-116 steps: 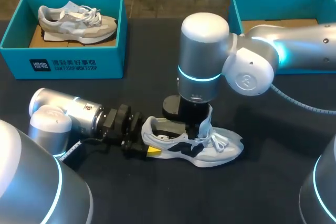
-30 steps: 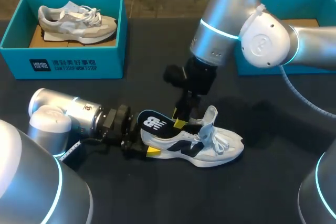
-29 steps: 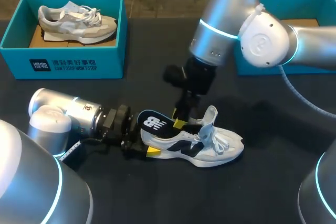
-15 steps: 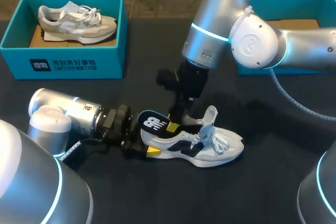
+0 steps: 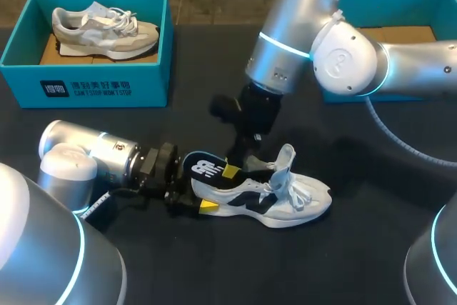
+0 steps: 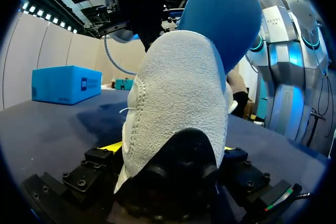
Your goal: Take the shoe out of the shoebox, open the shoe tongue, remove and reinsert the insole, then place the shoe into the shoebox
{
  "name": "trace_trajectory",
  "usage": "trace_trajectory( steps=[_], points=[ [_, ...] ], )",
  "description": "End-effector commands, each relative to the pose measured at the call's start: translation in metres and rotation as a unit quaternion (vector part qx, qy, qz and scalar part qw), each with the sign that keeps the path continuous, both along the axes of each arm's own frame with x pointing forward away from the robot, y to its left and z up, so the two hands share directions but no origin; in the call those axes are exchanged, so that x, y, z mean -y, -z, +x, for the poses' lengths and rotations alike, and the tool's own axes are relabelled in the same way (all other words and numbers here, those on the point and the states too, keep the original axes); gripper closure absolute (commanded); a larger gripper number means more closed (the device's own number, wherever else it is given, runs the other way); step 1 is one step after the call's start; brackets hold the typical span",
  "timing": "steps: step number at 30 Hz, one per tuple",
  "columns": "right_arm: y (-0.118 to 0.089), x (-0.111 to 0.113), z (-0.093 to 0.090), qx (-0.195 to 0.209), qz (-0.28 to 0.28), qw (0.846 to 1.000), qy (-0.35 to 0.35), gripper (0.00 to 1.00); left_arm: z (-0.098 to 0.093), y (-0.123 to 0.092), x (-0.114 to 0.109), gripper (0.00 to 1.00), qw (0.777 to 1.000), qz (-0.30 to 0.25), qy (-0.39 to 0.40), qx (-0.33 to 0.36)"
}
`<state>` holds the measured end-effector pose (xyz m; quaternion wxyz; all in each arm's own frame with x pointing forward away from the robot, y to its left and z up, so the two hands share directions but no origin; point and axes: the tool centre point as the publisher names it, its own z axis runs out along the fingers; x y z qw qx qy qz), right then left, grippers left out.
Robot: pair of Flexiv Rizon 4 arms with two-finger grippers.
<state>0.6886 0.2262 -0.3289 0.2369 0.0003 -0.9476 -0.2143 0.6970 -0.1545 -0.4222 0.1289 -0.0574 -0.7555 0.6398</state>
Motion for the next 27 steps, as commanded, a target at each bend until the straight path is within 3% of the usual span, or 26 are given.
trace_trajectory(
  steps=[1,4,16,26,27],
  points=[
    [-0.003,-0.008,0.003,-0.001,-0.005,1.000,-0.010,0.73,0.000,0.002,0.000,1.00,1.000,0.000,0.000,0.000],
    [-0.003,-0.007,0.003,-0.005,-0.007,1.000,-0.011,0.63,0.000,0.002,0.000,1.00,1.000,0.000,0.000,0.000],
    [0.016,0.011,-0.001,-0.036,0.007,0.999,0.024,0.64,0.000,0.002,0.000,1.00,1.000,0.000,0.000,0.000],
    [0.016,0.003,-0.001,-0.031,0.043,0.998,0.030,0.79,0.000,0.002,0.000,1.00,1.000,0.000,0.000,0.000],
    [0.016,0.000,0.000,-0.031,0.049,0.998,0.029,0.85,0.000,0.002,0.000,1.00,1.000,0.000,0.000,0.000]
  ],
)
